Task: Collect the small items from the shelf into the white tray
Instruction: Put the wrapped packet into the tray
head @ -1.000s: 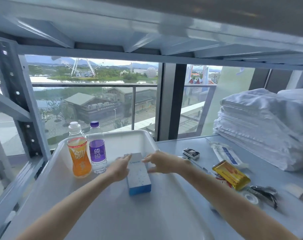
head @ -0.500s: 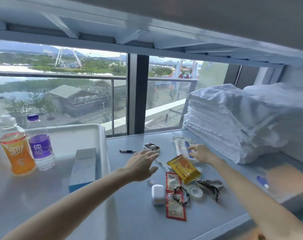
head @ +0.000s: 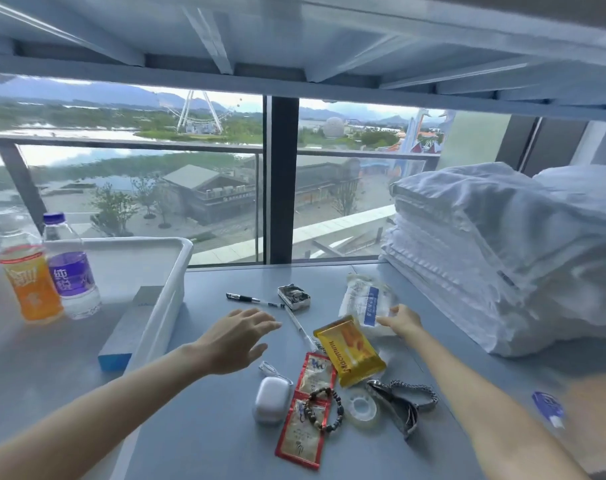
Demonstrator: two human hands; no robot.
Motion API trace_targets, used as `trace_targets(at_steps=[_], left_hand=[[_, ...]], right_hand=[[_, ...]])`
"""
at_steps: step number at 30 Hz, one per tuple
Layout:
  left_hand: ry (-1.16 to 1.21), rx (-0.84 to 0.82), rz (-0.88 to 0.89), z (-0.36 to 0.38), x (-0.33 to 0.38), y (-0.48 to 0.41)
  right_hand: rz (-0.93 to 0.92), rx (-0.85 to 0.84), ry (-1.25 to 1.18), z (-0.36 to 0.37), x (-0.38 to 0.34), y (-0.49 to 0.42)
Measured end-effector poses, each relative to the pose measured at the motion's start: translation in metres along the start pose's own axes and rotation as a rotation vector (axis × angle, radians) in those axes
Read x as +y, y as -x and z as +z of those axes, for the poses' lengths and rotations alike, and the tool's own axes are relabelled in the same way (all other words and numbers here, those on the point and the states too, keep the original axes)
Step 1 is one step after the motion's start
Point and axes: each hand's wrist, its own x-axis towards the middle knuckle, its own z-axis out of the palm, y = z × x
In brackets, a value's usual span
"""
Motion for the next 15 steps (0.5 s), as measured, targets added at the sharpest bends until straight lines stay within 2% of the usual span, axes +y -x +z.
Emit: trace_targets(at_steps=[4, 13, 15], left_hand=[[-0.07, 0.017, 0.017, -0.004, -0.011, 0.002], [-0.113, 0.016, 0.007, -0.001, -0.009, 0.005], [-0.118, 0.028, 0.003, -0.003, -0.009, 0.004]], right_hand=[[0.054, 0.055, -0.088, 0.007, -0.002, -0.008], [0.139, 0.004, -0.276, 0.012, -0.003, -0.006], [0.126, 0.007, -0.248, 0.017, -0.011, -0.005]])
